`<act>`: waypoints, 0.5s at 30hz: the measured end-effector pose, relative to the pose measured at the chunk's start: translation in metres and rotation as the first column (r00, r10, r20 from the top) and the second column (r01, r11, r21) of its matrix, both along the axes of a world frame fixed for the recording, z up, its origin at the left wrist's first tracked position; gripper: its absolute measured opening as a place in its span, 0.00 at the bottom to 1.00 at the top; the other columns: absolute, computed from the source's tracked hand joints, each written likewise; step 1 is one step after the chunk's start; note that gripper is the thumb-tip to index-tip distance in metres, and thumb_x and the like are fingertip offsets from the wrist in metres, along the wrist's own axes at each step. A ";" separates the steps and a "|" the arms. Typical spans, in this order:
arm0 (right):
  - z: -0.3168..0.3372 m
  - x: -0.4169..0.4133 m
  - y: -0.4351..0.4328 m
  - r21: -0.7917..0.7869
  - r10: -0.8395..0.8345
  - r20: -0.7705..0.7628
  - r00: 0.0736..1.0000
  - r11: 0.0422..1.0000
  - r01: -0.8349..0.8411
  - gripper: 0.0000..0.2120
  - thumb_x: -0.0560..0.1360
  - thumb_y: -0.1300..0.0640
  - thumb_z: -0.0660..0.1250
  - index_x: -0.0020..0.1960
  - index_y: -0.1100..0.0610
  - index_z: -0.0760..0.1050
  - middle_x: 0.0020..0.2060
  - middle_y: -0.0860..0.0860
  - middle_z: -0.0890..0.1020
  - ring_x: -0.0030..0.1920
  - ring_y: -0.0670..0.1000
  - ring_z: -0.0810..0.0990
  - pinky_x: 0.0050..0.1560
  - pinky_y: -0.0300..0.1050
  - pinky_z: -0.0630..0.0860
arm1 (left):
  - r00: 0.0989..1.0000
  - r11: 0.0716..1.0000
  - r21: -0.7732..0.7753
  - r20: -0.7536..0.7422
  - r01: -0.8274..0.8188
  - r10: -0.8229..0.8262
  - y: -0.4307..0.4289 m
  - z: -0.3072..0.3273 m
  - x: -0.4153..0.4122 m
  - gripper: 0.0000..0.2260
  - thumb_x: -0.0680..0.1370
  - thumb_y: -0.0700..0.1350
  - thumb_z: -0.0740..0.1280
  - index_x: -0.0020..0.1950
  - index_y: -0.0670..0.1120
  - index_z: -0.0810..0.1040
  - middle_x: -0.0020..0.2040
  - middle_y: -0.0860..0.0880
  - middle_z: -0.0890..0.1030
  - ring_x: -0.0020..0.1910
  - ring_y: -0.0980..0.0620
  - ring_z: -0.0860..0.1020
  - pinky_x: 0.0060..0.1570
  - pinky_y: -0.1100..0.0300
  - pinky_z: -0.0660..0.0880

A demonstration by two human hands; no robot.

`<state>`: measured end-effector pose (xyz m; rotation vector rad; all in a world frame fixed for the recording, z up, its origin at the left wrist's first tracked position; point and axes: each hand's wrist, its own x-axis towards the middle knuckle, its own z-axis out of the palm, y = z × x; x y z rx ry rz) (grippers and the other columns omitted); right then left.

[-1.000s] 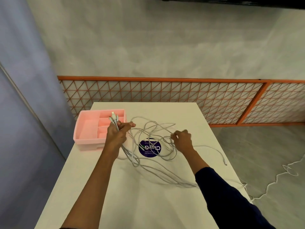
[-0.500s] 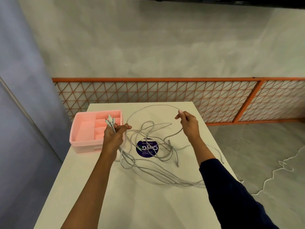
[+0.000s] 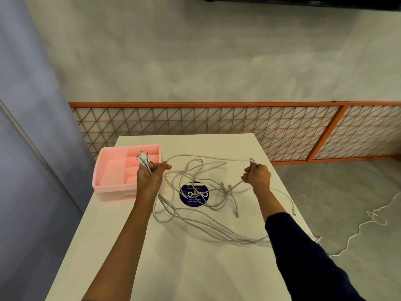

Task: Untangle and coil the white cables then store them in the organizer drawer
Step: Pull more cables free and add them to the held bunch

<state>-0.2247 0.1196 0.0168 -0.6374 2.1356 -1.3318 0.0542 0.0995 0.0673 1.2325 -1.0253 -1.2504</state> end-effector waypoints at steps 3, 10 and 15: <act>0.012 0.002 -0.001 -0.085 -0.010 -0.024 1.000 0.996 0.008 0.22 0.83 0.51 0.53 0.41 0.65 0.75 0.28 0.56 0.77 0.26 0.51 0.74 0.30 0.41 0.73 | 1.000 1.000 -0.004 0.001 0.027 -0.027 0.002 -0.001 -0.005 0.09 0.78 0.37 0.66 0.46 0.43 0.65 0.25 0.57 0.78 0.35 0.37 0.76 0.63 0.37 0.65; 0.030 -0.019 -0.001 -0.065 0.016 -0.230 0.973 0.997 -0.032 0.22 0.81 0.46 0.57 0.34 0.57 0.74 0.31 0.52 0.76 0.36 0.54 0.74 0.39 0.46 0.69 | 0.998 0.997 -0.044 0.021 0.064 -0.064 -0.007 -0.009 -0.010 0.13 0.77 0.37 0.68 0.40 0.46 0.65 0.28 0.58 0.81 0.32 0.66 0.78 0.52 0.55 0.70; 0.034 -0.035 0.015 -0.103 -0.164 -0.233 0.959 0.984 0.143 0.14 0.77 0.50 0.64 0.49 0.63 0.77 0.41 0.56 0.78 0.44 0.55 0.75 0.42 0.45 0.70 | 0.993 0.995 -0.030 0.069 0.096 -0.093 -0.007 -0.014 -0.014 0.13 0.77 0.40 0.69 0.39 0.48 0.66 0.32 0.55 0.84 0.47 0.50 0.81 0.60 0.53 0.70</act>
